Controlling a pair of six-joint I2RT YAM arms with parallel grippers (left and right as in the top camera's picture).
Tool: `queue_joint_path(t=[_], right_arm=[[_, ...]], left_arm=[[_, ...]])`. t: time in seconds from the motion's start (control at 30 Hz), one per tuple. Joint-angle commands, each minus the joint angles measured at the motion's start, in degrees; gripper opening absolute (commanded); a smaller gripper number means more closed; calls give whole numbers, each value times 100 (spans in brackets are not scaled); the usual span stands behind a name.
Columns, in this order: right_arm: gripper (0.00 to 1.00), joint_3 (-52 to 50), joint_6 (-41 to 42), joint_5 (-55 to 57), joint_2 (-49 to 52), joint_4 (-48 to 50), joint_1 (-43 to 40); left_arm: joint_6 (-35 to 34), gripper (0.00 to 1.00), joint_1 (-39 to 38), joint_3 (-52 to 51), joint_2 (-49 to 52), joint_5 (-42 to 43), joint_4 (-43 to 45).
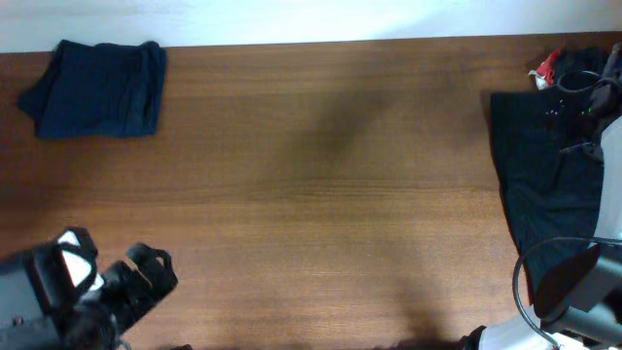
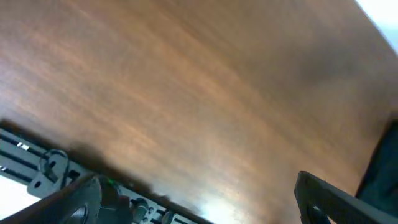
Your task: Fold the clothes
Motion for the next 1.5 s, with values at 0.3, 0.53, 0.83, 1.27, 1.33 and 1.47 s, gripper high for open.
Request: queue_joint_path(t=[0.3,0.53,0.83,1.27,1.33,1.47], right_arm=[[99,63,-13,94,-50,-4,-11],[99,63,-13,94,-50,-4,-11],[99,63,-13,94,-50,-4,-11],[98,63,-13,94,-50,-4,-11],[99,63,-13,94,-48,-4,-11],[99,63,-13,94,-905,-4,295]], left_arm=[[404,99,-1056,-3058,-2297,33,3176],[929,99,-1228,-8122,-4800,-219,9602],[3034,99,-1228,-8647,-4999,-929,9186],[3073,99,-1228,-8647,-4994,-977,9184],[3073,99,-1228,-8647,-4994,-977,9184],[3073,99,-1228,-8647,-4994,-977,9184]])
